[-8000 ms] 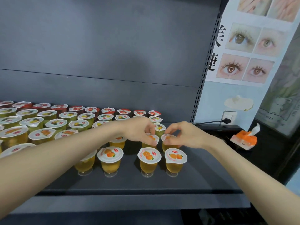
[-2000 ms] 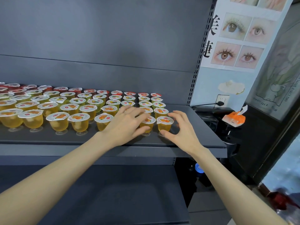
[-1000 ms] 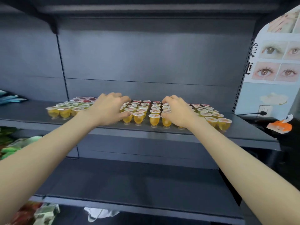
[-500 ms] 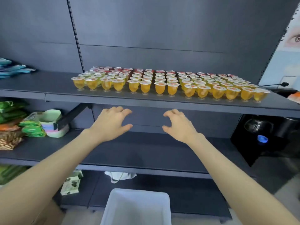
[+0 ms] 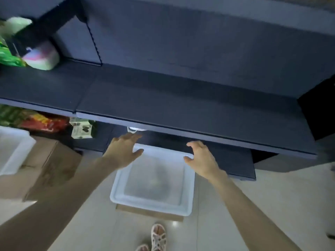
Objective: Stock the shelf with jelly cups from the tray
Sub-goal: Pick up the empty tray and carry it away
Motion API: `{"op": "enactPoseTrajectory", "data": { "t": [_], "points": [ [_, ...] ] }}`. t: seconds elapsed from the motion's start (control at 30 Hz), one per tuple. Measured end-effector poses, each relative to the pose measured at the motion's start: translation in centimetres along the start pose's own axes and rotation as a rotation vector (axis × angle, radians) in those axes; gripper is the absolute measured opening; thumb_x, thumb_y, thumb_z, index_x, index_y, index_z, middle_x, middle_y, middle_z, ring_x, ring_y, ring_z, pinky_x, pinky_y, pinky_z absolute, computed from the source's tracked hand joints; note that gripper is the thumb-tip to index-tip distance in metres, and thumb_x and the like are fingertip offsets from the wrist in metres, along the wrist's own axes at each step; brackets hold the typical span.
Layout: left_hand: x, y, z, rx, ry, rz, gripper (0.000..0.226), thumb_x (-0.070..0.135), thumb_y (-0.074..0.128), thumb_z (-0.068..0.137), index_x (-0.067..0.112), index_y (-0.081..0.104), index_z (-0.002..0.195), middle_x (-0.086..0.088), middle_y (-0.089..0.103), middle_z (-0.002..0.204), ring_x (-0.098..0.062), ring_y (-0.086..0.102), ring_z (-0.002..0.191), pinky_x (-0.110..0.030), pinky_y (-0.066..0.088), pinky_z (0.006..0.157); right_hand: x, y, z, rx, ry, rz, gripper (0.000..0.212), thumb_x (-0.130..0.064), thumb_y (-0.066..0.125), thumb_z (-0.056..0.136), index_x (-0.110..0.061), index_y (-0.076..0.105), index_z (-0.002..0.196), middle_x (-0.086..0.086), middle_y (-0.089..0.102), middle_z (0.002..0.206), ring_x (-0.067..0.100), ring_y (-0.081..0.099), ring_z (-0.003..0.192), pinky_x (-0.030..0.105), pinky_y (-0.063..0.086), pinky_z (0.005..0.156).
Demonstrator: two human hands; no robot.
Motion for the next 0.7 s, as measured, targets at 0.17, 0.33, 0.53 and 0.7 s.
{"op": "enactPoseTrajectory", "data": {
  "t": [0.17, 0.33, 0.53, 0.7],
  "points": [
    [-7.2, 12.6, 0.9, -0.183, -0.226, -0.118, 0.057, 0.034, 0.055, 0.091, 0.017, 0.036, 0.141, -0.008, 0.047, 0.135, -0.027, 0.046, 0.121, -0.042, 0.034, 0.102, 6.1, 12.1, 2.6, -0.178, 0.171, 0.084, 0.052, -0.028, 0.054, 0.093, -0.015, 0.037, 0.14, 0.004, 0.037, 0.143, 0.022, 0.037, 0.13, 0.032, 0.04, 0.099],
    [-14.0, 22.5, 2.0, -0.174, -0.455, -0.249, 0.069, 0.029, 0.065, 0.086, 0.009, 0.031, 0.143, -0.016, 0.036, 0.143, -0.036, 0.041, 0.124, -0.052, 0.035, 0.103, 12.4, 21.7, 4.8, -0.123, 0.392, 0.183, 0.064, -0.028, 0.06, 0.09, -0.013, 0.03, 0.144, 0.008, 0.027, 0.15, 0.028, 0.027, 0.135, 0.037, 0.033, 0.106],
    [-18.9, 31.4, 3.3, -0.122, -0.589, -0.364, 0.085, 0.032, 0.064, 0.086, 0.011, 0.012, 0.15, -0.018, 0.025, 0.149, -0.043, 0.035, 0.128, -0.056, 0.034, 0.1, 19.0, 29.2, 6.4, 0.052, 0.643, 0.375, 0.089, -0.025, 0.066, 0.087, -0.013, 0.007, 0.152, 0.009, 0.011, 0.158, 0.035, 0.023, 0.14, 0.042, 0.027, 0.112],
    [-20.9, 34.0, 4.3, 0.017, -0.604, -0.371, 0.069, 0.026, 0.055, 0.094, 0.015, 0.014, 0.149, -0.021, 0.044, 0.139, -0.047, 0.047, 0.116, -0.058, 0.037, 0.095, 22.1, 32.2, 6.9, 0.176, 0.734, 0.515, 0.069, -0.013, 0.06, 0.089, -0.016, 0.023, 0.147, 0.014, 0.051, 0.135, 0.037, 0.053, 0.117, 0.042, 0.044, 0.099]
  ]
}}
Point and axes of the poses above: each hand's wrist, its own z-axis towards the middle knuckle, its own y-axis out of the palm, x = y × z, the point moved 7 cm from there along z, towards the middle knuckle
